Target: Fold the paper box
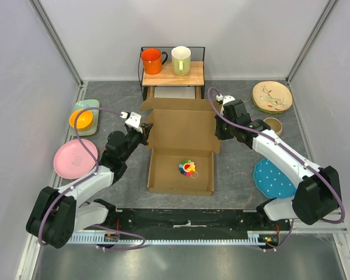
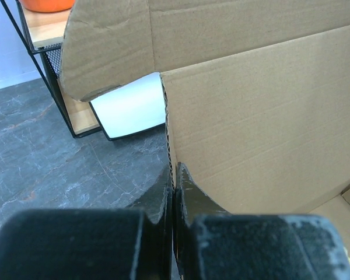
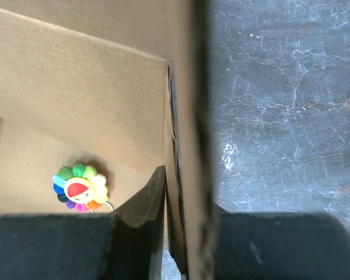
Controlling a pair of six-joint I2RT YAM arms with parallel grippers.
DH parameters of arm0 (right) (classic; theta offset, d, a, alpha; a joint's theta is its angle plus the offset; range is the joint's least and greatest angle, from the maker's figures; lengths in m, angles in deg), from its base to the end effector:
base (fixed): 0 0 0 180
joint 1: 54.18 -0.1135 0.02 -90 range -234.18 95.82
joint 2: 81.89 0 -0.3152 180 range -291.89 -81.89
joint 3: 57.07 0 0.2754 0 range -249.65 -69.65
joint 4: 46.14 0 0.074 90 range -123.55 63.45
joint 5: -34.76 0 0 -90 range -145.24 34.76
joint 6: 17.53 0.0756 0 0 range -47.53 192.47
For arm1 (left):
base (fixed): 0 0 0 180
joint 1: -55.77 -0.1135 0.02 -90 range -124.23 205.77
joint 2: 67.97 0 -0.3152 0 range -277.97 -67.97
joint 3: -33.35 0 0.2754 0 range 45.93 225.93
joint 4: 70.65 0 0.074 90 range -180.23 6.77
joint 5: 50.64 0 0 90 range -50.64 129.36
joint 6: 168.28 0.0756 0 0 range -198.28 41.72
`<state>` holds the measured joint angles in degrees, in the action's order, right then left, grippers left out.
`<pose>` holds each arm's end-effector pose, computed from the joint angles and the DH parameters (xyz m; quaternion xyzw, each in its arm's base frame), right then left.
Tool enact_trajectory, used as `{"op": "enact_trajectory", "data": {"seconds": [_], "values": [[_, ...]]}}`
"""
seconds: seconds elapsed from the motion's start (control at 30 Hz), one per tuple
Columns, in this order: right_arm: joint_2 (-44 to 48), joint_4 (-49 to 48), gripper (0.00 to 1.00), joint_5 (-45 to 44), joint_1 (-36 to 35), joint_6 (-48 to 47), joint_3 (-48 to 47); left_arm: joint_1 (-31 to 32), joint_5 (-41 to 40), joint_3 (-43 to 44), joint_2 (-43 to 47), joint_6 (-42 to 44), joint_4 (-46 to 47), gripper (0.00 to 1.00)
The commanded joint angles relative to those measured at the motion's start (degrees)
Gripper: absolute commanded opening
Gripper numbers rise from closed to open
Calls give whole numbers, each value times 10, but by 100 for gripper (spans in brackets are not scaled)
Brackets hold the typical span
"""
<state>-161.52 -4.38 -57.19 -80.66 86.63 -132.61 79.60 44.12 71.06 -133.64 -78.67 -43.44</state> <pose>0.3074 0.1502 0.2966 -0.0931 0.9219 0.1157 0.3579 0.2561 -0.1200 0.2696 0.1730 0.6904 -0.1761 0.6800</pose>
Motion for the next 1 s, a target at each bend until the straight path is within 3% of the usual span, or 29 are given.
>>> {"op": "enact_trajectory", "data": {"seconds": [0.0, 0.07, 0.1, 0.23, 0.3, 0.33, 0.37, 0.53, 0.67, 0.97], "values": [[26, -10, 14, -29, 3, -11, 27, -2, -27, 20, 28, 15, -23, 4], [31, -18, 9, -33, 1, -14, 28, -2, -28, 28, 36, 16, -54, 9], [32, -19, 8, -38, 0, -16, 28, -2, -33, 40, 39, 17, -66, 19], [41, -25, 5, -64, -10, -19, 28, -2, -47, 66, 78, 22, -147, 39], [54, -37, 3, -79, -15, -18, 38, -3, -71, 77, 96, 18, -193, 57], [59, -41, 2, -83, -16, -18, 45, -3, -75, 80, 114, 18, -229, 61], [64, -46, 1, -87, -16, -16, 49, -3, -81, 84, 122, 16, -247, 77], [90, -74, 0, -106, -24, -25, 74, -3, -96, 111, 168, -24, -362, 82], [105, -83, 0, -135, -38, -33, 85, -4, -63, 162, 170, -59, -476, 99], [119, -93, 0, -158, -59, -30, 103, -19, 75, 291, 56, -77, -611, 100]]}}
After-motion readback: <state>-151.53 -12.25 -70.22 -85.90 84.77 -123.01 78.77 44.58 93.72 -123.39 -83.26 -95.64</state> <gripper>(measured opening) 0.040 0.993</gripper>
